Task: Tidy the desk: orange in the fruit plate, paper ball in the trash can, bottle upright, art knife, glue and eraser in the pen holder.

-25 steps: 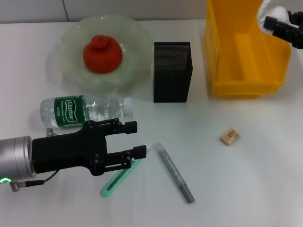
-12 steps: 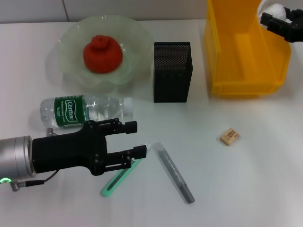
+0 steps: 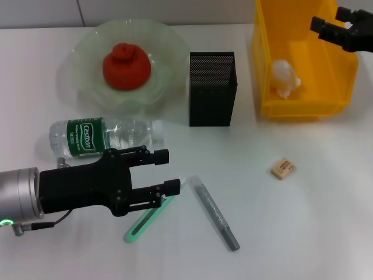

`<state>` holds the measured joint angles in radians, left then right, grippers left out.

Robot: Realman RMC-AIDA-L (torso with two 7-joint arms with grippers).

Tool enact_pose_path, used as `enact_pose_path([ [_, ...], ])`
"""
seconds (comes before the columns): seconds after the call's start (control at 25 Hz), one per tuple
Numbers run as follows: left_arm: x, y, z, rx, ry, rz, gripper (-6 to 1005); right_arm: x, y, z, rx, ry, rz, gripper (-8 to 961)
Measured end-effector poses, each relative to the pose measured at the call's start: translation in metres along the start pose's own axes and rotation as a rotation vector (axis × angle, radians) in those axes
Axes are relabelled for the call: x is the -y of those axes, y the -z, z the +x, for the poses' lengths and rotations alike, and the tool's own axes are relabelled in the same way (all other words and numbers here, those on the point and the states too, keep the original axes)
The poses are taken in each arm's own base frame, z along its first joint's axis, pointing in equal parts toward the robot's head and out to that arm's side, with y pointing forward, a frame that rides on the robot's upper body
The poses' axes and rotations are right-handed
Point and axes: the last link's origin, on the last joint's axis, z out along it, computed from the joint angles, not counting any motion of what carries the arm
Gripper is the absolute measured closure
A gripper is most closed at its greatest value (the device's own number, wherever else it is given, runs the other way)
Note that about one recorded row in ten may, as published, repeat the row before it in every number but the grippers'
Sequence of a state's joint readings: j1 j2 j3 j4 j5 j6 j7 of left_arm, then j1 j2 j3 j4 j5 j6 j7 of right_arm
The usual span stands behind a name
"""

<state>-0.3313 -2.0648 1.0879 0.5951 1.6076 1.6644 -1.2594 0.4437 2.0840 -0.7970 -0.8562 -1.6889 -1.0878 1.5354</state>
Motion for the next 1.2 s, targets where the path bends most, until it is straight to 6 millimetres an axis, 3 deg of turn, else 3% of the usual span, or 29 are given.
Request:
enact_pose_path([
  [0.4,0.001,0.001,0.001,-0.004,0.000,0.004,332,-0.060,0.010,0.010,-0.012,0.041,-0.413,216],
  [0.52,0.001,0.001,0.001,-0.003,-0.001,0.005,332,-0.085,0.016,0.029,-0.052,0.085,-0.560,216],
  [0.6,0.001,0.001,0.001,-0.003,-0.001,0.005,332,-0.091,0.017,0.036,-0.060,0.098,-0.589,216],
  [0.64,0.001,0.003,0.001,-0.009,0.001,0.011,332,-0.100,0.019,0.052,-0.069,0.114,-0.629,216],
  [0.68,0.001,0.003,0.001,-0.009,0.001,0.011,332,-0.100,0.019,0.052,-0.069,0.114,-0.629,216],
  [0.84,0.001,0.003,0.001,-0.014,0.002,0.017,331,-0.116,0.019,0.087,-0.019,0.114,-0.645,216],
  [1.2,0.014,-0.001,0.016,-0.008,-0.037,0.044,333,-0.123,0.025,0.109,0.102,0.125,-0.548,216],
])
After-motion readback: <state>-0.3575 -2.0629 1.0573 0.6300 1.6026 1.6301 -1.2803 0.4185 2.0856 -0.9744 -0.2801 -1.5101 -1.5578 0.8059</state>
